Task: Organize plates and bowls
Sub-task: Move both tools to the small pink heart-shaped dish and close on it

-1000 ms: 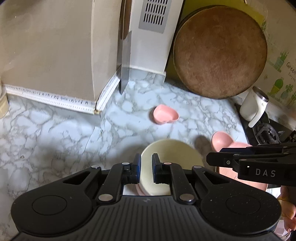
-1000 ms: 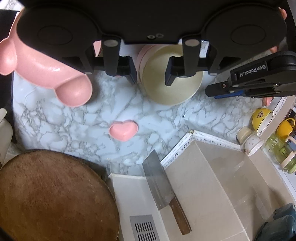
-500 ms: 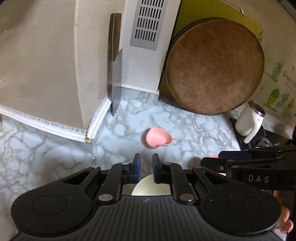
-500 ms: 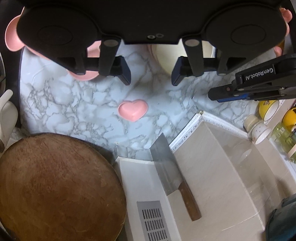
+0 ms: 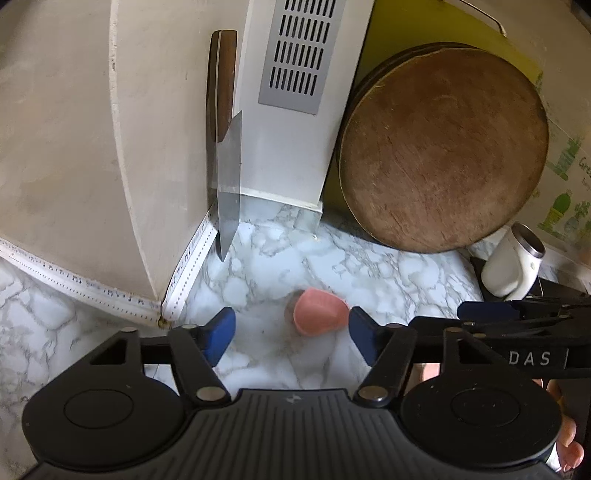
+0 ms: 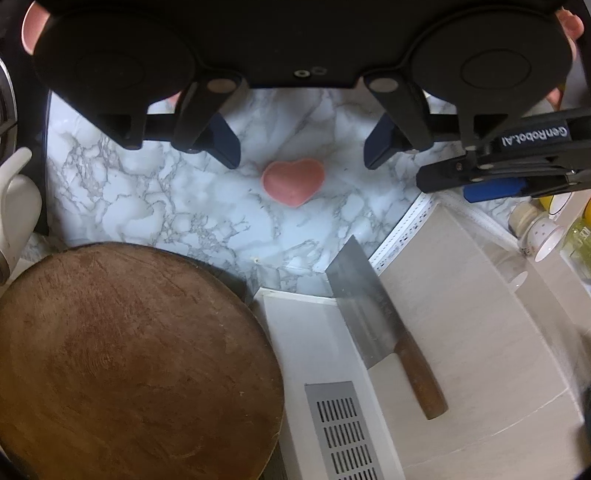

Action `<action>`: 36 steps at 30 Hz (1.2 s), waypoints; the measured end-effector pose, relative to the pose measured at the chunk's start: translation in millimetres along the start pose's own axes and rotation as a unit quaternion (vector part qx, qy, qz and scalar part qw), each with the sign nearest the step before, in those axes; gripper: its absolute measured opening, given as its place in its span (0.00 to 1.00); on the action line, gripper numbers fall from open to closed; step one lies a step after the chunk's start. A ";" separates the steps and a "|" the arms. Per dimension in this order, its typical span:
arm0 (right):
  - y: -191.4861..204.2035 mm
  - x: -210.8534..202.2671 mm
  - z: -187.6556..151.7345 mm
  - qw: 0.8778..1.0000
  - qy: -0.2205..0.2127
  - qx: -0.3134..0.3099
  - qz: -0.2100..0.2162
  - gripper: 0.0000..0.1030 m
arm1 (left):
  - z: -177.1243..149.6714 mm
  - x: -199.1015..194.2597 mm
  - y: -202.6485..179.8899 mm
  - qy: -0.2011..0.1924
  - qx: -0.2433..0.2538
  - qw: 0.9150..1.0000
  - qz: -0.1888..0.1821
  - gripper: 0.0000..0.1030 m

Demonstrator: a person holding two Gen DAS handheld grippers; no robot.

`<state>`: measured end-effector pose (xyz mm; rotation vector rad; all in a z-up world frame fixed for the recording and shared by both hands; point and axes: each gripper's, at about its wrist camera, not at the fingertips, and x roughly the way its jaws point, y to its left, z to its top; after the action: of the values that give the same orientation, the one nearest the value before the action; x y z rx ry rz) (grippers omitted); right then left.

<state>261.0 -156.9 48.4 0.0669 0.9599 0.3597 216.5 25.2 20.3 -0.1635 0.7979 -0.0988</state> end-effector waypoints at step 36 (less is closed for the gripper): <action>-64.0 138.8 23.9 0.994 0.108 0.013 0.020 0.61 | 24.7 165.8 16.6 0.144 -0.061 0.988 0.007 0.73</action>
<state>369.7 -168.9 -61.0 0.0724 1.1796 0.3967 349.8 19.3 -82.5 -0.2621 1.0940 -0.0603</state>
